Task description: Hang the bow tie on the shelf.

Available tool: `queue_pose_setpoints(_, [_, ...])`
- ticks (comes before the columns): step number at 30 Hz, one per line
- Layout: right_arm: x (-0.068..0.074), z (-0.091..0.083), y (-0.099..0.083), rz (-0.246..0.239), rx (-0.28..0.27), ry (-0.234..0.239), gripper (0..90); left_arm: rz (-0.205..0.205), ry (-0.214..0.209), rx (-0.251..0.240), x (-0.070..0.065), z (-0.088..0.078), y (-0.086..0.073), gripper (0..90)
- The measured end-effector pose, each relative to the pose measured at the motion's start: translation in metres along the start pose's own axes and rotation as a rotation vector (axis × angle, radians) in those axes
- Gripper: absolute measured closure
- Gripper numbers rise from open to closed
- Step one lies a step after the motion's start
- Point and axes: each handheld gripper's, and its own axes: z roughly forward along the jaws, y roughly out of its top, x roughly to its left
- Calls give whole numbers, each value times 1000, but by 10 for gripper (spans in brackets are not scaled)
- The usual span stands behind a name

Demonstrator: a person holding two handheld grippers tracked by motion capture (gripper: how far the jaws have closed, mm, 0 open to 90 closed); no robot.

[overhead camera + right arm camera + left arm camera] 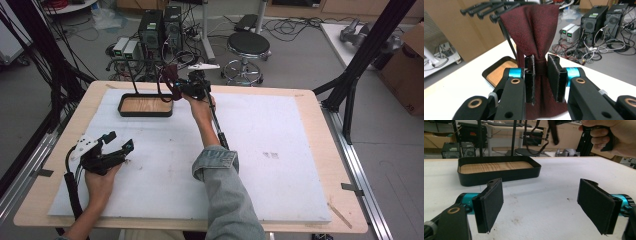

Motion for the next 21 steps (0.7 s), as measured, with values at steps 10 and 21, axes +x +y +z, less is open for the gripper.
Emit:
queue_pose_setpoints(10, [3,2,-1,-19,11,-1,746,4,-2,2,0,0,0,212])
queue_pose_setpoints(21, [13,-32,21,-68,-66,1,602,0,1,-1,0,0,0,211])
